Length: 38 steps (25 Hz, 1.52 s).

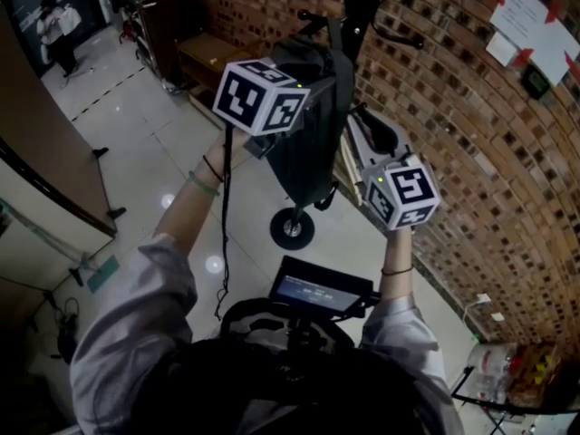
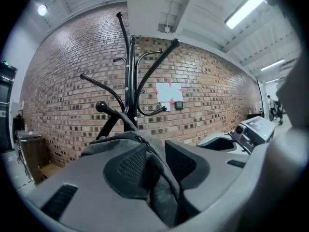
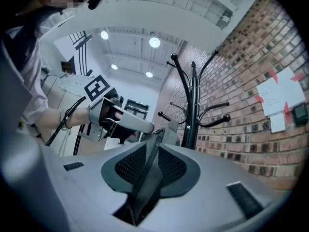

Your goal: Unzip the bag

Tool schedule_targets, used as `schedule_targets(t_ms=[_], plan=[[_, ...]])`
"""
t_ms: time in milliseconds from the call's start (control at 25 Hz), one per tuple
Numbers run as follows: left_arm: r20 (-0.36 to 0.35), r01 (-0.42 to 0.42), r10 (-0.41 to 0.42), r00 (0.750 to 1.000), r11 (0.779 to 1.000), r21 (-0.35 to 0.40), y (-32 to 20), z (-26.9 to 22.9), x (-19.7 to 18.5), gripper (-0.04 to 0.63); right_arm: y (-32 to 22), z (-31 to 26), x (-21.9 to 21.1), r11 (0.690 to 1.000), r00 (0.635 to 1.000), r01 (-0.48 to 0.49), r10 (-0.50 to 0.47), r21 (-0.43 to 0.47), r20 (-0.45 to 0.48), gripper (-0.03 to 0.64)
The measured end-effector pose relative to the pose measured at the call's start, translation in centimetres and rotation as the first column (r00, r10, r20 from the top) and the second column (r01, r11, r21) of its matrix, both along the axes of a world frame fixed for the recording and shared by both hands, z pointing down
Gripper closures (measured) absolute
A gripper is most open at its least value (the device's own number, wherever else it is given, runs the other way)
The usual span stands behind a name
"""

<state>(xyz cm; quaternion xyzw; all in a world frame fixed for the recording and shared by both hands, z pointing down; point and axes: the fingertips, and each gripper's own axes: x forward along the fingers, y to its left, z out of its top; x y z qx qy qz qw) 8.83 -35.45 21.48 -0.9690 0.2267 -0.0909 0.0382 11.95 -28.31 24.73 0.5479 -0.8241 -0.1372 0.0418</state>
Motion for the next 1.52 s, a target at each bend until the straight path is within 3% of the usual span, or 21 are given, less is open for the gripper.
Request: schedule_targets(t_ms=[240,400,640,800,1040,1240,1320,1520], plan=[[0.018,0.045,-0.045,0.999,0.999,0.006,-0.2,0.1,-0.3,0.472,-2.7,-1.7,-1.2,0.999,0.982,-0.009,0.017,0.046,-0.190,0.538],[-0.023,0.038,-0.039,0.999,0.998,-0.056,-0.5,0.2,-0.5,0.472,-4.7,-1.5,-1.2,0.999,0.948,-0.001,0.016,0.049,-0.318,0.538],[0.010,0.047,-0.046,0.999,0.997,-0.067,-0.9,0.4,-0.7,0.472,-6.4,0.1,-1.7,0.998,0.822,-0.009,0.043,0.064,-0.568,0.505],[0.007,0.044,-0.043,0.999,0.996,-0.083,-1.0,0.2,-0.6,0.472,-6.7,0.1,-1.9,0.996,0.745,0.005,0.058,0.094,-0.664,0.505],[0.007,0.042,-0.042,0.999,0.994,-0.100,-1.4,0.1,-0.5,0.472,-6.7,-0.3,-2.3,0.993,0.698,0.058,0.034,0.103,-0.715,0.505],[-0.018,0.032,-0.035,0.999,0.993,-0.116,-1.4,0.1,-0.4,0.472,-6.4,-0.7,-2.7,0.988,0.699,0.087,0.028,0.124,-0.714,0.512],[-0.040,0.020,-0.026,0.999,0.991,-0.135,-1.5,0.1,-0.4,0.472,-6.4,-0.7,-2.6,0.987,0.700,0.082,0.042,0.139,-0.713,0.561],[-0.062,0.013,-0.022,0.998,0.989,-0.147,-1.6,0.1,-0.4,0.472,-6.6,-0.6,-2.0,0.985,0.708,0.065,0.069,0.163,-0.702,0.565]])
